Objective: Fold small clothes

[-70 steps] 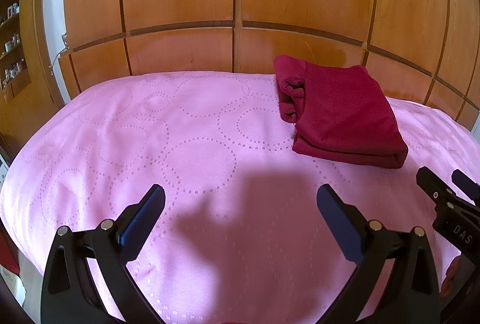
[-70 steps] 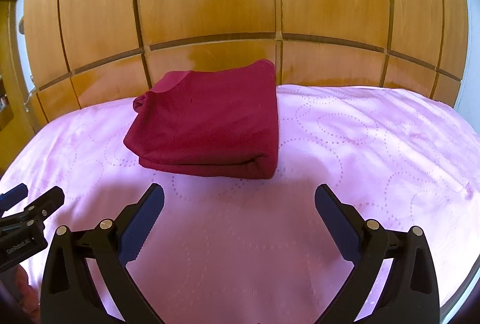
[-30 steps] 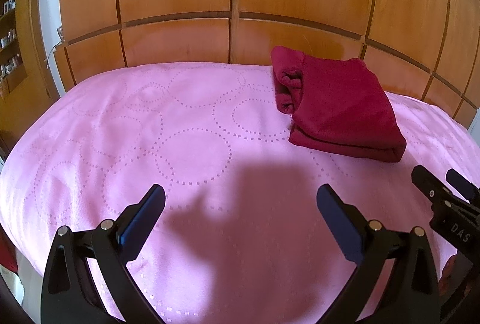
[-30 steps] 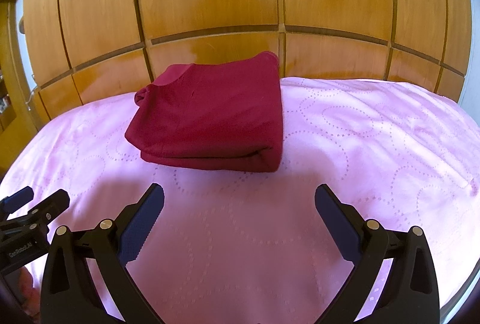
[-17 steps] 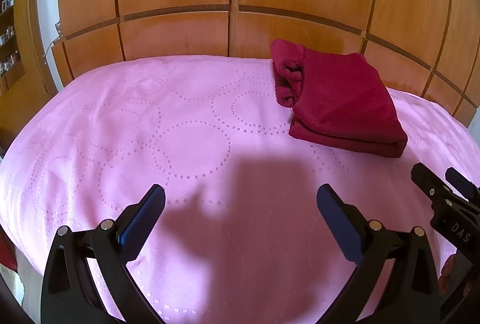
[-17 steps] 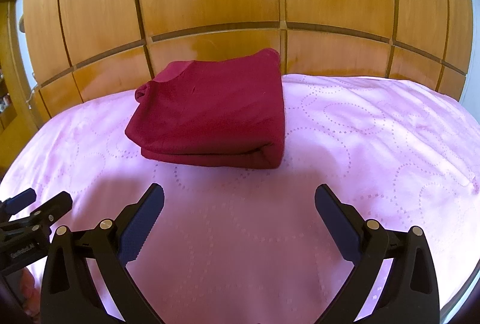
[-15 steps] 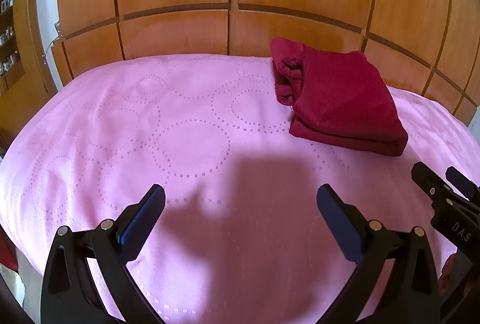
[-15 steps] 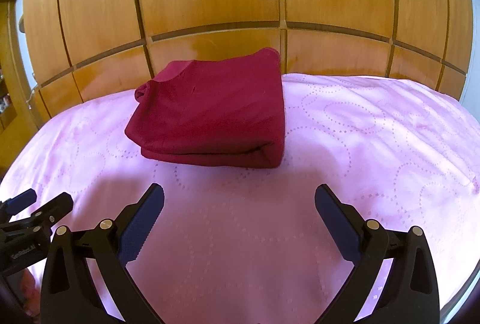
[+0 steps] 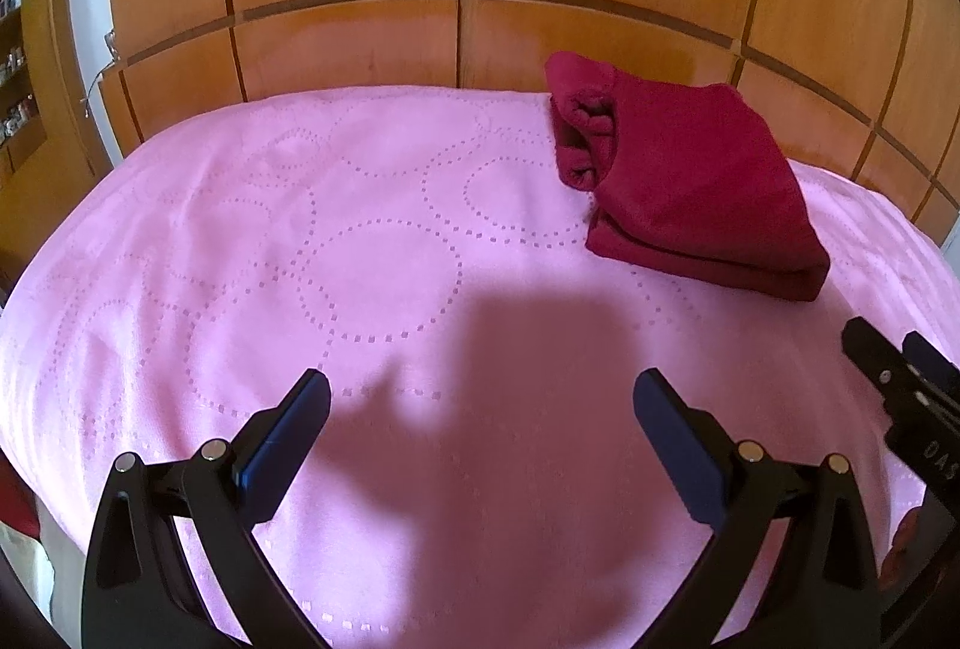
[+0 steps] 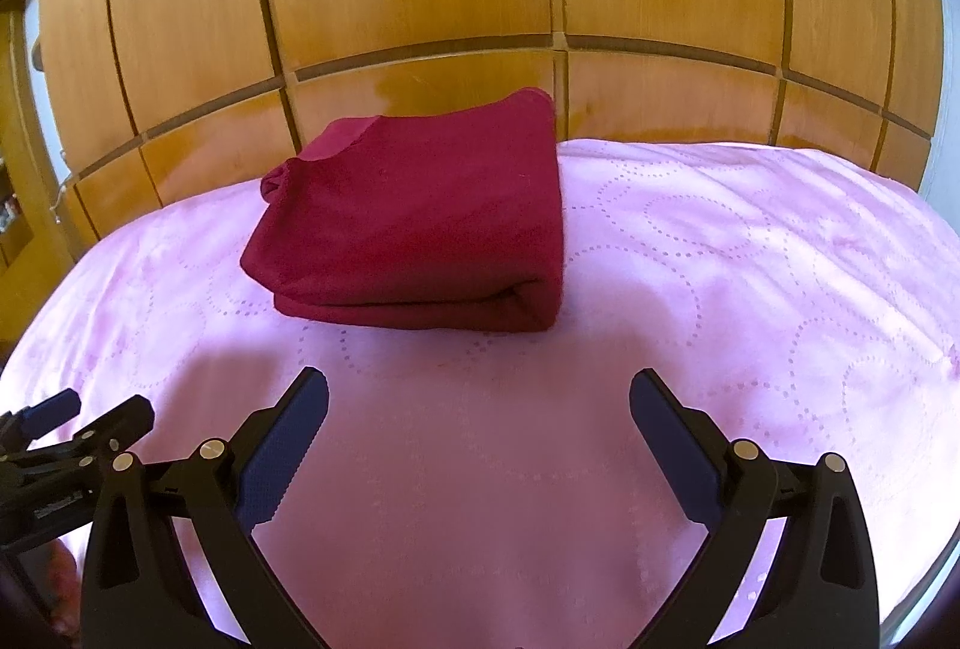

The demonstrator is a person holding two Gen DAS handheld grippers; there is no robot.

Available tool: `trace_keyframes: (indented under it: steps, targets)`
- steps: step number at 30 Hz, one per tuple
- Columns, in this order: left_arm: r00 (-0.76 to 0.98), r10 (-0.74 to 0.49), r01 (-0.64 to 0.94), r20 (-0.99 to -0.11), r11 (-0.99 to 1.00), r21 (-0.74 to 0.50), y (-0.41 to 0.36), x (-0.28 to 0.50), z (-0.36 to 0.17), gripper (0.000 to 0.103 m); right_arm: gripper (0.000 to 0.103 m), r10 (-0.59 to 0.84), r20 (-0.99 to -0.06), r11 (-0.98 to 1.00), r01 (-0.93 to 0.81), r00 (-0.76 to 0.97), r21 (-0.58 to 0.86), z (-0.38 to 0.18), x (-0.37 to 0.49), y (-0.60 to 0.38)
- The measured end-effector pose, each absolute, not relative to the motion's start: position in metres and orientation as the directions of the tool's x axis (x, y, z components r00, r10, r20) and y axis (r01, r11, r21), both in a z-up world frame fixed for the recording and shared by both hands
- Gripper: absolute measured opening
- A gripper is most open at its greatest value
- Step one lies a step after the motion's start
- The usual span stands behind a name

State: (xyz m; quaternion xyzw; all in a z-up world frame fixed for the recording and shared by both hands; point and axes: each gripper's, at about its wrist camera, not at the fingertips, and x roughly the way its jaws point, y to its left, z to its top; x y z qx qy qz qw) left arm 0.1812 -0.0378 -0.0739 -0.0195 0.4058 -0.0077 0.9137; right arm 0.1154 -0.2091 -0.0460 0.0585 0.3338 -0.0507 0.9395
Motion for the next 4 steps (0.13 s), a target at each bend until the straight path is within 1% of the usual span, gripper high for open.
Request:
trace_keyframes:
  steps: [2,4]
  targets:
    - [0.654,-0.038,0.004,-0.756,0.999,-0.046,-0.035,0.186,-0.078,0.101,0.100,-0.065,-0.640,0.987,0.143,0.766,0.070,-0.048,0.120,-0.217]
    - [0.624,-0.071,0.012,-0.778,0.997,-0.081,-0.025,0.194,-0.084,0.101,0.100,-0.075,-0.644,0.986,0.151,0.761,0.063,-0.049,0.122,-0.221]
